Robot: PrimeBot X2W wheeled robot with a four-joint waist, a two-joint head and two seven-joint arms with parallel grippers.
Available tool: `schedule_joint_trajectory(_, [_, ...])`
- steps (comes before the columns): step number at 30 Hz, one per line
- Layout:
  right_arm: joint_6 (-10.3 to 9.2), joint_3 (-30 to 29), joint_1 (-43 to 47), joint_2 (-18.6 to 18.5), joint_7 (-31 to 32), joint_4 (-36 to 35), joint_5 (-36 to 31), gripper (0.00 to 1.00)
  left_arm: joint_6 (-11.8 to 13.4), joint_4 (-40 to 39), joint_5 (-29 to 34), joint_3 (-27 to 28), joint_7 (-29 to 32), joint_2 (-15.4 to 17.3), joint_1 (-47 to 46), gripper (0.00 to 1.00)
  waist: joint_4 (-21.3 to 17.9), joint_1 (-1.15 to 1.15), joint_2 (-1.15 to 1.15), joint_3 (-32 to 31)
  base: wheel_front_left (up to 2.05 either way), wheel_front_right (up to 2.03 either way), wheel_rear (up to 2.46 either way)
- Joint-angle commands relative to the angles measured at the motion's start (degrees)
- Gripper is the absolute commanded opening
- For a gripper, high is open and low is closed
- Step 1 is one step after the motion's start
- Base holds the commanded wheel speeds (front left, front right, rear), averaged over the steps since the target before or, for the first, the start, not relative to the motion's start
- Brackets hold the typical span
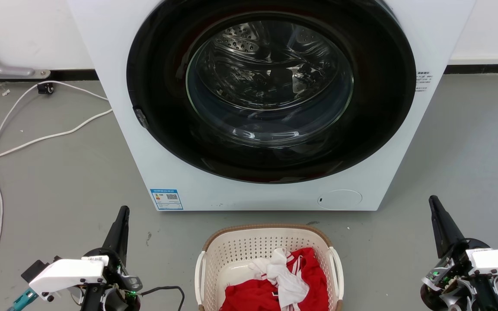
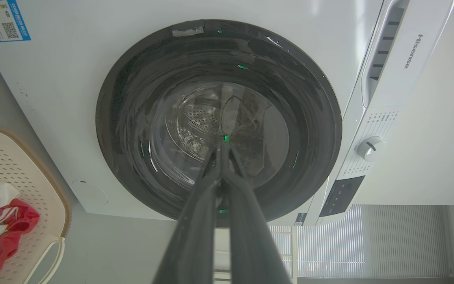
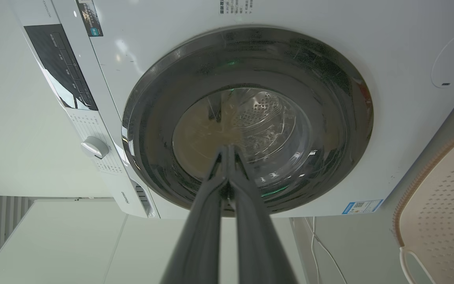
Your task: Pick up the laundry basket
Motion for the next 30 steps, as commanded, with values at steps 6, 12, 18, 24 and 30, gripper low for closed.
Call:
schedule_joint_trajectory(6, [0.02, -0.14, -0.88, 0.21, 0.21, 0.07, -0.36, 0.0, -0.2, 0.08, 0.26, 0.21, 0.23, -0.11, -0.58, 0.0, 0.0, 0.0, 0.0, 0.0, 0.0, 0.0, 0.0])
schedule_joint_trajectory(12, [0.01, -0.18, -0.87, 0.25, 0.27, 0.07, -0.38, 0.0, -0.21, 0.09, 0.32, 0.28, 0.3, -0.14, -0.59, 0.0, 0.0, 0.0, 0.0, 0.0, 0.0, 0.0, 0.0])
schedule_joint_trajectory(18, [0.02, -0.25, -0.84, 0.3, 0.33, 0.08, -0.45, 0.0, -0.21, 0.08, 0.43, 0.34, 0.31, -0.19, -0.6, 0.0, 0.0, 0.0, 0.0, 0.0, 0.0, 0.0, 0.0])
schedule_joint_trajectory(24, [0.02, -0.3, -0.83, 0.34, 0.31, 0.08, -0.49, 0.0, -0.21, 0.09, 0.5, 0.42, 0.4, -0.25, -0.61, 0.0, 0.0, 0.0, 0.0, 0.0, 0.0, 0.0, 0.0])
schedule_joint_trajectory(30, [0.0, -0.1, 0.59, 0.26, 0.07, 0.68, -0.35, 1.0, 0.05, 0.78, 0.35, 0.09, 0.09, -0.41, 0.59, 1.0, 0.0, 0.0, 0.0, 0.01, 0.0, 0.0, 0.0])
